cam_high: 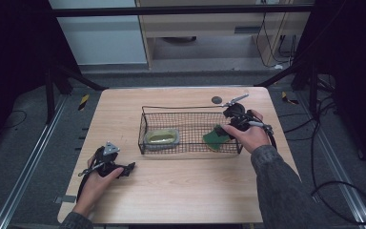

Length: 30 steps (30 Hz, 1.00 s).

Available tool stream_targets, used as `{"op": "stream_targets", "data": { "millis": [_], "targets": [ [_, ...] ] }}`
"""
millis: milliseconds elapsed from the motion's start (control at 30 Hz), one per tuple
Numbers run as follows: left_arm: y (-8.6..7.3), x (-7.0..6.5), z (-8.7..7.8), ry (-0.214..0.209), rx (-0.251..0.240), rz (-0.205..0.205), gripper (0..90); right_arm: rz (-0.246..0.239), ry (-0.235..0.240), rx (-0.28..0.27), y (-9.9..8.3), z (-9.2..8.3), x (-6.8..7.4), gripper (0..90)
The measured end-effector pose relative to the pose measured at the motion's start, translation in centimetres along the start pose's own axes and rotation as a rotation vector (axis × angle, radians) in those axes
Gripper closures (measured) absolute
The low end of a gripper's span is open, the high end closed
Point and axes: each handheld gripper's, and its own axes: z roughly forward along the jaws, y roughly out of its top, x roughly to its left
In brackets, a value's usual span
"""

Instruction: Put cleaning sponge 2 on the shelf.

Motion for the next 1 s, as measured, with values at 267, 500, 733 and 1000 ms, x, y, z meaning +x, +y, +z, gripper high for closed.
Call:
{"op": "stream_targets", "data": {
  "millis": [267,500,733,1000],
  "targets": [
    [0.0,0.0,0.0,0.0,0.001,0.0,0.1,0.065,-0.051,-0.063,-2.2,-2.5,-2.2,7.3],
    [0.0,0.0,0.0,0.0,0.001,0.001,0.1,0.111,-0.087,-0.125,-5.5,-4.4,-4.0,7.9],
    [0.0,0.0,0.0,0.0,0.0,0.001,0.1,0.155,-0.122,-0.164,-9.8,-4.4,-5.0,9.4],
    [0.0,0.0,0.0,0.0,0.0,0.0,0.1,0.219,-0.118,-0.138,-14.6,-1.7,-4.8,9.9]
  ]
}}
